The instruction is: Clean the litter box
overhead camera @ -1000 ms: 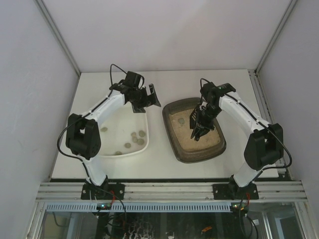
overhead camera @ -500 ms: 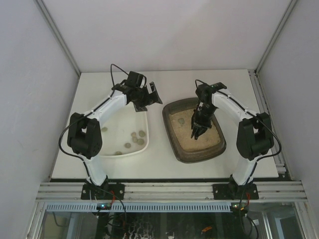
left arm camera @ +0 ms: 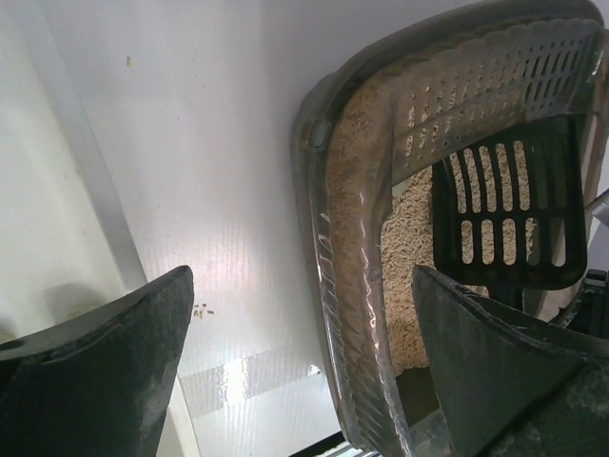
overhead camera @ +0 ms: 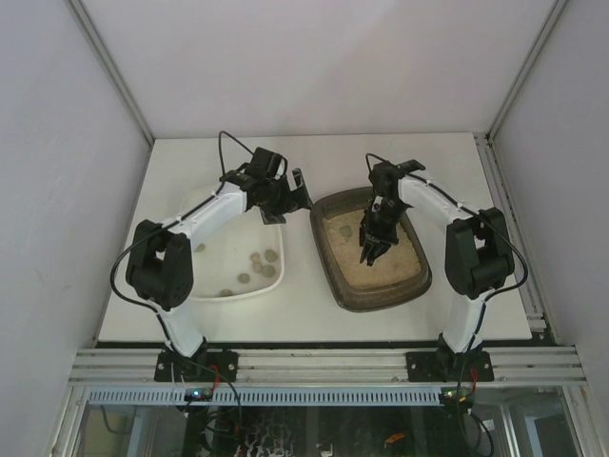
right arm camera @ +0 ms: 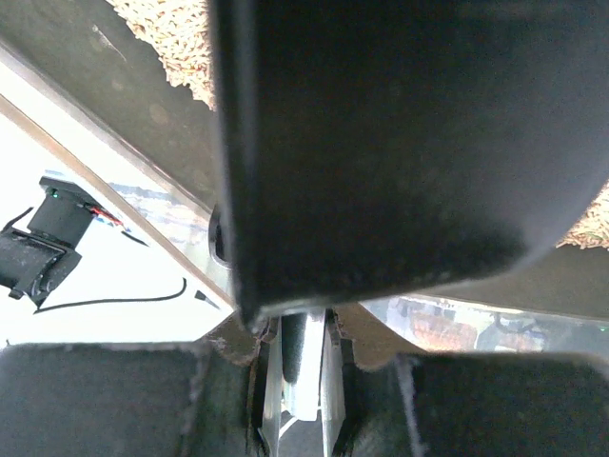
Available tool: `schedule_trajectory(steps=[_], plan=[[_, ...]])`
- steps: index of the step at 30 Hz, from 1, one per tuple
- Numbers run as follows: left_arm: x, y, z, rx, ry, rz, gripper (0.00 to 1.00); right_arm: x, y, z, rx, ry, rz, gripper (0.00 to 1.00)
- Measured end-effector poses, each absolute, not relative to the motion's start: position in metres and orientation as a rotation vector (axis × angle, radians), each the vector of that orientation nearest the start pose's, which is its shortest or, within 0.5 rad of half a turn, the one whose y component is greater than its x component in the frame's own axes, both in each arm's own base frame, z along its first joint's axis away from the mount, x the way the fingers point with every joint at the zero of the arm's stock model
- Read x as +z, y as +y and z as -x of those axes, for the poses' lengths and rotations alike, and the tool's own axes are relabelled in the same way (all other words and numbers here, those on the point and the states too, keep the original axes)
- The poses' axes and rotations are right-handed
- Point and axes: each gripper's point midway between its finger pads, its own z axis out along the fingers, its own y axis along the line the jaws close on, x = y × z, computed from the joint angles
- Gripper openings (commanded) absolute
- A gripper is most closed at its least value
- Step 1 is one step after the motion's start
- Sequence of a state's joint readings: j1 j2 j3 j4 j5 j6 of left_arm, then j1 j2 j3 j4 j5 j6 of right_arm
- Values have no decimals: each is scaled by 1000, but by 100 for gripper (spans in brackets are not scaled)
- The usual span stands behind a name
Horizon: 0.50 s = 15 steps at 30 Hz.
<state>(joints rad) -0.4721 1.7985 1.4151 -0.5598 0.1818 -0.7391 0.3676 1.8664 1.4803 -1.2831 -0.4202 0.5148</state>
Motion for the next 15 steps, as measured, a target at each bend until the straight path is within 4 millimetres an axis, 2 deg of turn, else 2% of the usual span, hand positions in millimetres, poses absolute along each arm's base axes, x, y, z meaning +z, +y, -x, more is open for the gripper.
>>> schedule_trajectory(steps=[7, 12, 15], plan=[[134, -252, -374, -679, 2585, 264, 100, 97, 185, -233, 572, 3337, -201, 0], [135, -252, -374, -677, 2582, 256, 100, 91, 186, -229, 567, 3299, -96, 0], [135, -252, -374, -678, 2579, 255, 100, 85, 186, -226, 508, 3267, 4, 0]])
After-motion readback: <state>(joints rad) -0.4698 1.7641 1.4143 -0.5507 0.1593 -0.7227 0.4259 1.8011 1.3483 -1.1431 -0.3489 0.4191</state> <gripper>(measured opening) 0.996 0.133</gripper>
